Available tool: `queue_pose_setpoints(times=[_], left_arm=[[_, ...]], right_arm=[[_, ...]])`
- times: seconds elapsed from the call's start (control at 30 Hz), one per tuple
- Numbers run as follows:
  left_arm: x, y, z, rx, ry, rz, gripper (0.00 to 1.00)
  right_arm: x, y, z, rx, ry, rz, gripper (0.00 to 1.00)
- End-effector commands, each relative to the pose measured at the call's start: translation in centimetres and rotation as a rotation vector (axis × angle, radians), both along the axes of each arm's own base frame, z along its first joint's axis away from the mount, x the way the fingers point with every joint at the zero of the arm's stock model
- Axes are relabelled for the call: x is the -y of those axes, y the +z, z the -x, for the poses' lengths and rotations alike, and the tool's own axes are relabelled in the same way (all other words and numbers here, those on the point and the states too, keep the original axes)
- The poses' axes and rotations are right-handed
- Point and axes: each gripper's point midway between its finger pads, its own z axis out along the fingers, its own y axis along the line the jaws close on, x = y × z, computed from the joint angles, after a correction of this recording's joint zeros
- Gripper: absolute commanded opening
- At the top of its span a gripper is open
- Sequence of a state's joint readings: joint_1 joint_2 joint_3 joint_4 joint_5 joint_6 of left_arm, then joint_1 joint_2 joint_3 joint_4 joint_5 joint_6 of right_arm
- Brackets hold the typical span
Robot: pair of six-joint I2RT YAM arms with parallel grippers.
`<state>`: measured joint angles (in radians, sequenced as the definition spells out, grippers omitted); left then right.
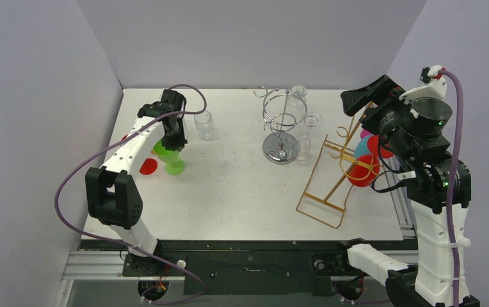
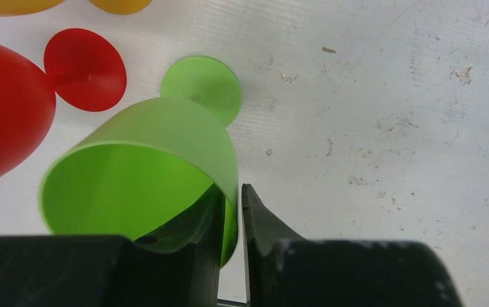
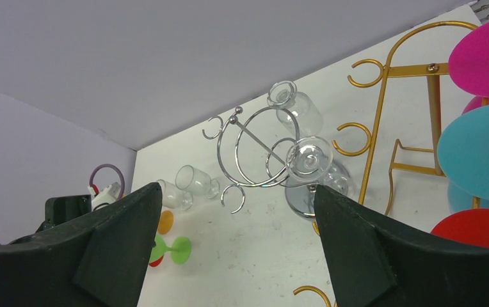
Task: Take the wine glass off the wine glass rack
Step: Place the wine glass at the center of the board.
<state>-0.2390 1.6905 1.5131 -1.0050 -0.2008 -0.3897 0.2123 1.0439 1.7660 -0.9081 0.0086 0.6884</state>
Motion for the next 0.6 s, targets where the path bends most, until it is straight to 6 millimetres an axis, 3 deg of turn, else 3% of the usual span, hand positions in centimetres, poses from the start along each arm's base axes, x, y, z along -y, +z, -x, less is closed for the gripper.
queue_pose_setpoints(times=[0.0, 0.23, 0.57], left_arm=[[-0.5, 0.4, -1.0, 0.045, 0.007, 0.014, 0.14], [-0.7, 1.5, -1.3, 0.074, 0.009, 0.011, 0.21], [-0.9, 5.9, -2.1, 0.185, 0.002, 0.010, 0.38]], right_arm=[[0.7, 0.3, 0.3, 0.022, -0.022, 0.015, 0.83], [1.0, 0.4, 0.5, 0.023, -0.032, 0.018, 0.84], [2.1, 0.7, 1.4, 0.043, -0.093, -0.004, 0.86]])
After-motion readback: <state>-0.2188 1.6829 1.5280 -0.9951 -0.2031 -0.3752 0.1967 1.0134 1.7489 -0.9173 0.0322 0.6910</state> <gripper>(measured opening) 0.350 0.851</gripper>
